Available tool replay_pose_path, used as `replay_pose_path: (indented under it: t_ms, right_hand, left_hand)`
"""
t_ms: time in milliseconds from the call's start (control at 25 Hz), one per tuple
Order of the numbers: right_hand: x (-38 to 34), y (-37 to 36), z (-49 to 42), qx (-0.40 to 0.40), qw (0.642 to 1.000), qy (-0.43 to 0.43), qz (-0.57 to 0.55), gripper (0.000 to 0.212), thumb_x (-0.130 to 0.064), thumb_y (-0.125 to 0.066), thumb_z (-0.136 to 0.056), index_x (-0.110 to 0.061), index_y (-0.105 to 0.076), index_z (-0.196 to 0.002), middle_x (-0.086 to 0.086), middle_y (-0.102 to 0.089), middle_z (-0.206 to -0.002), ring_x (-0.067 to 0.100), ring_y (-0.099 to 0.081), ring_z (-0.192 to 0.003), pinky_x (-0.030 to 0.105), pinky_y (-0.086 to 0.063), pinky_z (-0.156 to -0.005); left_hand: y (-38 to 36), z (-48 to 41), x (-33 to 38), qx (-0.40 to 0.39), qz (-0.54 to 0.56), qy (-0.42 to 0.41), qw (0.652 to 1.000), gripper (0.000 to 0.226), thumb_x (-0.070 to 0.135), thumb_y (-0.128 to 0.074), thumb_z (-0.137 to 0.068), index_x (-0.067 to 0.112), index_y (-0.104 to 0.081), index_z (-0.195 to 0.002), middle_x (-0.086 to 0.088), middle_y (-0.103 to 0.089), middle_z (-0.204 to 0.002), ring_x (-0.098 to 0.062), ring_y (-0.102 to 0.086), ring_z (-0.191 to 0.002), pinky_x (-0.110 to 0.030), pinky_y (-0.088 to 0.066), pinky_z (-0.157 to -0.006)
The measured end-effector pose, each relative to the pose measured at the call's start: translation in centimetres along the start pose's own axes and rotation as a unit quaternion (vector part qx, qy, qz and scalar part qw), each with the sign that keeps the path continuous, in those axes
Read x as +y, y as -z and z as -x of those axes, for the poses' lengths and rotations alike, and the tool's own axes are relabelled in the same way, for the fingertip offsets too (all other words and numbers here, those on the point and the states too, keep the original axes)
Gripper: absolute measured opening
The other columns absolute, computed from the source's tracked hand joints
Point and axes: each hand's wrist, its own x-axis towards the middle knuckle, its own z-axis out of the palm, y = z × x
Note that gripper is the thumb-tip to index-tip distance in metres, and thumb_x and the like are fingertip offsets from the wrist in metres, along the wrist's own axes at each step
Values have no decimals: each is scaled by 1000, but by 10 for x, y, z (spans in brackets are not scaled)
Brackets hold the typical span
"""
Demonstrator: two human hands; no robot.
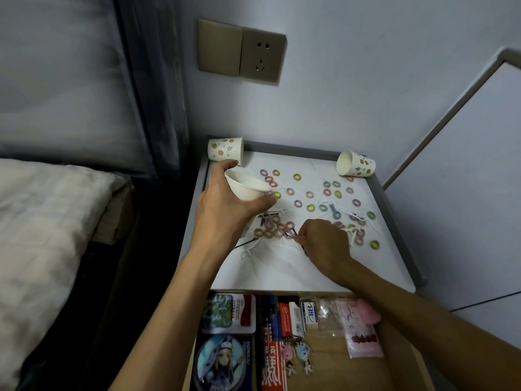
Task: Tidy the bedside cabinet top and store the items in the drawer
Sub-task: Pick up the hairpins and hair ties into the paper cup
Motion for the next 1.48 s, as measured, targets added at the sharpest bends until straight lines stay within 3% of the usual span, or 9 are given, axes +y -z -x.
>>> replay_pose_path:
  t_ms: [200, 440, 600, 760, 840, 1000, 1280, 1360, 1480]
  right_hand:
    - [-5, -3, 8, 18, 990, 56, 126, 16, 5, -49, -89, -6, -60, -93, 8, -64, -99, 25, -61, -93, 30, -34, -61]
    - [13, 2, -9, -38, 990, 61, 118, 21, 5, -49, -88, 0, -55, -108, 16, -57, -112, 29, -56, -105, 33, -45, -79]
    - [30, 17, -26, -33, 996, -14, -81, 12, -1, -48, -93, 4, -60, -94, 18, -64, -98, 31, -61, -93, 33, -45, -76]
    - [29, 47, -30, -20, 906, -88, -415, 14, -14, -49, -100, -4, -58, -103, 10, -70, -92, 17, -66, -79, 24, -54, -69]
    - [21, 65, -30, -13, 871, -42, -489, 14, -11, -50, -99, 0, -56, -104, 13, -70, -88, 15, -65, -73, 22, -52, -65]
    - [-3, 104, -34, -12, 859, 106, -501, 12, -8, -57, -96, 0, -64, -101, 9, -68, -79, 14, -63, -70, 22, -52, -67]
    - [-71, 139, -43, -52, 901, 370, -219, 11, -17, -71, -86, -16, -76, -96, -10, -72, -86, 1, -66, -79, 13, -49, -74]
    - [-75, 135, -50, -33, 892, 382, -241, 11, -17, -72, -85, -16, -76, -95, -10, -71, -89, 0, -64, -80, 12, -46, -73]
    - [-62, 113, -62, 17, 894, 262, -363, 8, -15, -70, -86, -17, -75, -92, -9, -71, -87, 2, -65, -80, 19, -51, -72]
  left_hand:
    - [1, 2, 2, 13, 19, -3, 1000, 86, 32, -91, -61, 26, -46, -134, 2, -59, -122, -19, -59, -106, -42, -54, -89]
    - [5, 4, 1, 14, 16, -9, 1000, 83, 35, -90, -61, 28, -46, -132, 6, -59, -118, -14, -59, -101, -37, -55, -86]
    - [8, 3, 0, 16, 10, -8, 1000, 82, 36, -90, -61, 28, -47, -131, 6, -60, -115, -13, -59, -99, -35, -55, -83]
    - [6, 3, 0, 19, 5, -12, 1000, 82, 36, -89, -62, 28, -46, -130, 7, -60, -113, -15, -60, -100, -41, -56, -85]
    - [5, 2, -1, 22, 3, -11, 1000, 82, 36, -90, -61, 28, -46, -130, 7, -60, -113, -15, -60, -100, -41, -56, -85]
    - [2, 3, -1, 21, -10, -16, 1000, 83, 33, -90, -61, 27, -46, -131, 6, -60, -114, -15, -60, -100, -37, -55, -83]
    - [-1, 5, -1, 13, -41, -57, 997, 81, 34, -86, -62, 31, -43, -130, 5, -64, -110, -18, -64, -92, -45, -57, -73]
    - [1, 4, -1, 18, -44, -64, 997, 82, 35, -86, -62, 30, -42, -131, 5, -64, -111, -18, -64, -93, -44, -57, -75]
    - [11, 1, -2, 43, -44, -63, 996, 81, 35, -87, -62, 31, -45, -130, 7, -63, -112, -16, -63, -97, -39, -56, -79]
